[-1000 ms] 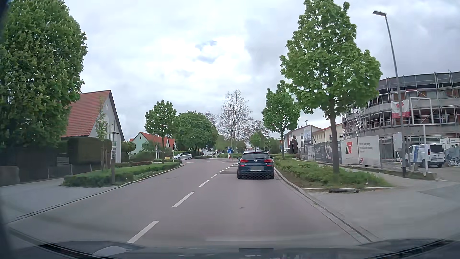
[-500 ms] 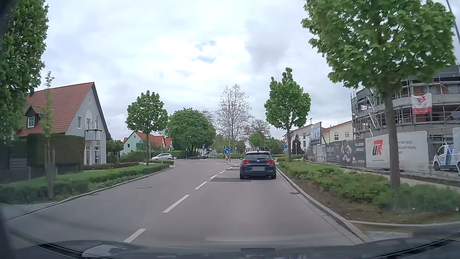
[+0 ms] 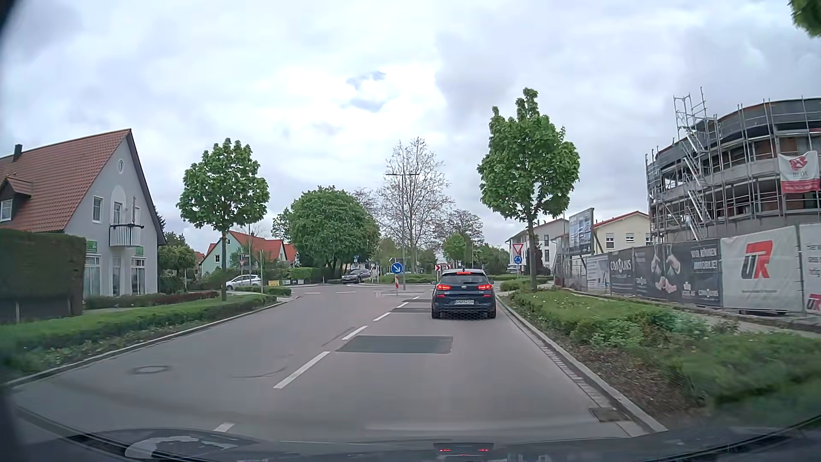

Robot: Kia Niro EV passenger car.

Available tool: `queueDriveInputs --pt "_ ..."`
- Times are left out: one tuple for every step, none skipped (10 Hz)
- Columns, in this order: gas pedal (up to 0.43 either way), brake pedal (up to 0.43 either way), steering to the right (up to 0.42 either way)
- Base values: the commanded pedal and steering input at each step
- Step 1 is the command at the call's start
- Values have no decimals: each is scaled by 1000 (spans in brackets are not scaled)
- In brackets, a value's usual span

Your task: Follow the waypoints while adhering to traffic rules and regulations

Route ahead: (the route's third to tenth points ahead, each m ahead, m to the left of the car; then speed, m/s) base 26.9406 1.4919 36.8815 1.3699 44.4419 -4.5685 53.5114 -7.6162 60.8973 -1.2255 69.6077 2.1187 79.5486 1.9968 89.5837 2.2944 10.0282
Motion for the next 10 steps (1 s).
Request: queueDriveInputs --pt "98 12 10" --pt "98 12 10" --pt "98 6 10" --pt "79 6 10" --pt "28 12 10" --pt "0 12 10" --pt "0 6 10" --pt "0 12 10" --pt "0 6 10" --pt "0 6 10"
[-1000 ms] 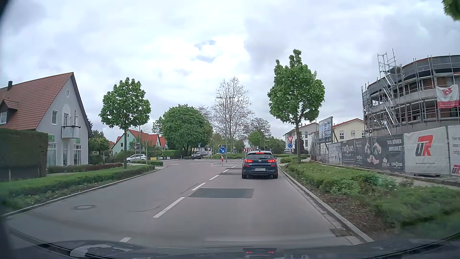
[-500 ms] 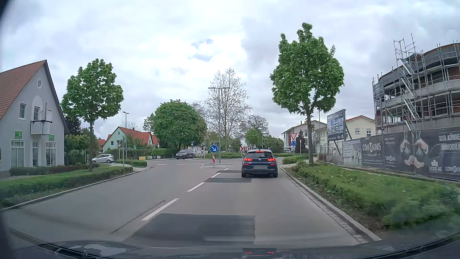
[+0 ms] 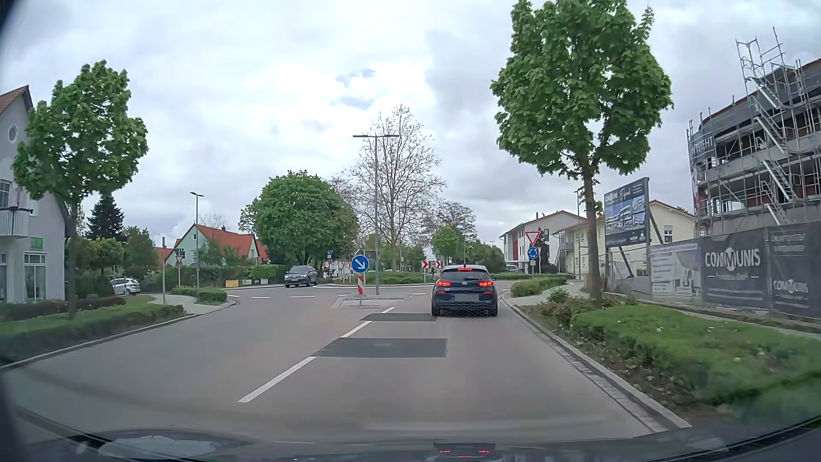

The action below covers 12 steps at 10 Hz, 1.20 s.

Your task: Follow the waypoints while adhering to traffic rules and regulations

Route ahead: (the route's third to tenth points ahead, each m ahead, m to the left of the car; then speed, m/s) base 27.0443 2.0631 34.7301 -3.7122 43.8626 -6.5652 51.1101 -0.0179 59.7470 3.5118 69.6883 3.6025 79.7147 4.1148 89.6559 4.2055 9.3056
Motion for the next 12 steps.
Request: queueDriveInputs --pt "0 12 10" --pt "0 6 10" --pt "0 6 10" --pt "0 12 10" --pt "0 12 10" --pt "0 6 10" --pt "0 12 10" --pt "0 6 10" --pt "8 6 10" --pt "8 12 10" --pt "0 6 9" --pt "0 6 9"
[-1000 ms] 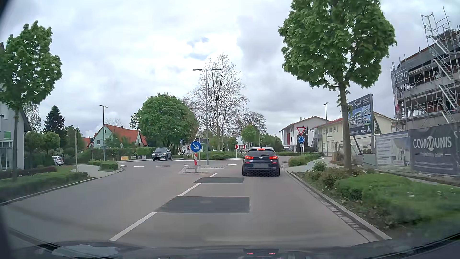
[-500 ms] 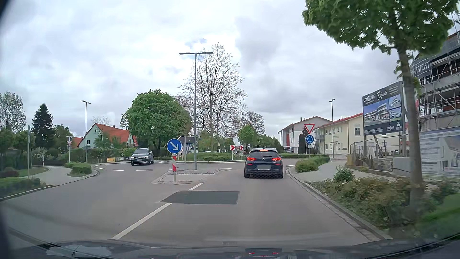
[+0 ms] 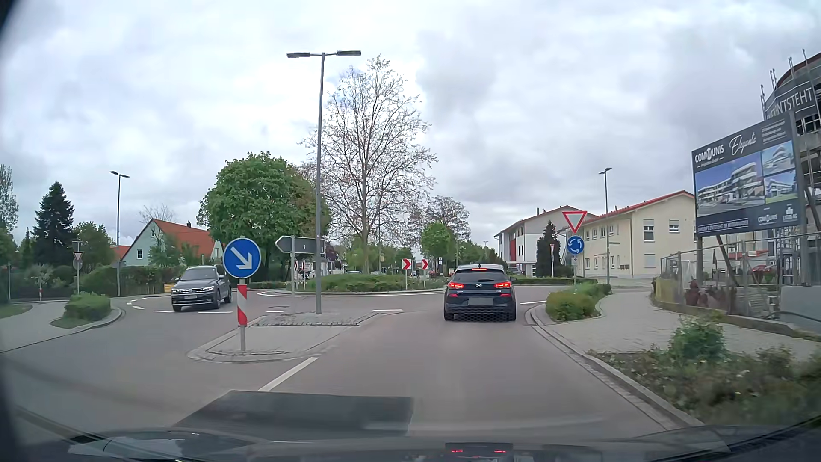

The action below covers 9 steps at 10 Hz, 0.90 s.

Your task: Follow the waypoints while adhering to traffic rules and regulations

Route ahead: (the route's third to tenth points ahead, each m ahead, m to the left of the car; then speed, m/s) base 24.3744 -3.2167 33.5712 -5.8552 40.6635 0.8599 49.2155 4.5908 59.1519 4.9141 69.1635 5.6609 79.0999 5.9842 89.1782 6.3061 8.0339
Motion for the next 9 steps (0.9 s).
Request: queueDriveInputs --pt "8 12 9" --pt "39 6 9" --pt "59 12 9" --pt "138 12 12" --pt "157 6 17" --pt "157 6 21" --pt "189 6 27" --pt "197 6 39" --pt "197 12 50"
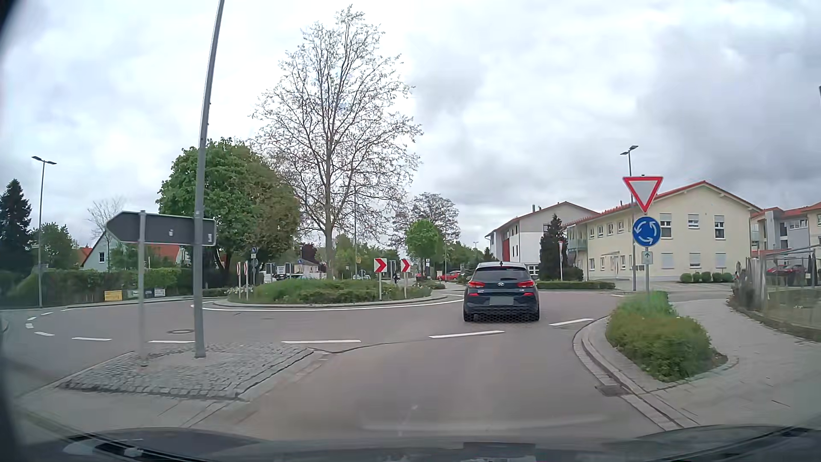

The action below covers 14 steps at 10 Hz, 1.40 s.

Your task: Follow the waypoints while adhering to traffic rules and regulations

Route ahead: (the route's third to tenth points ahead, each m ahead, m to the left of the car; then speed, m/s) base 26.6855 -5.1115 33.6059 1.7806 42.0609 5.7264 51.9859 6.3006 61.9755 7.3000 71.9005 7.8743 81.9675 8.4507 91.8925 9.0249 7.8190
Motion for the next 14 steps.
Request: queueDriveInputs --pt "197 12 56" --pt "197 12 60" --pt "197 6 63" --pt "197 6 69" --pt "197 12 75" --pt "197 6 79" --pt "197 6 80" --pt "197 12 80" --pt "197 12 79" --pt "197 6 77" --pt "189 6 72" --pt "150 6 62" --pt "150 12 52" --pt "150 12 40"
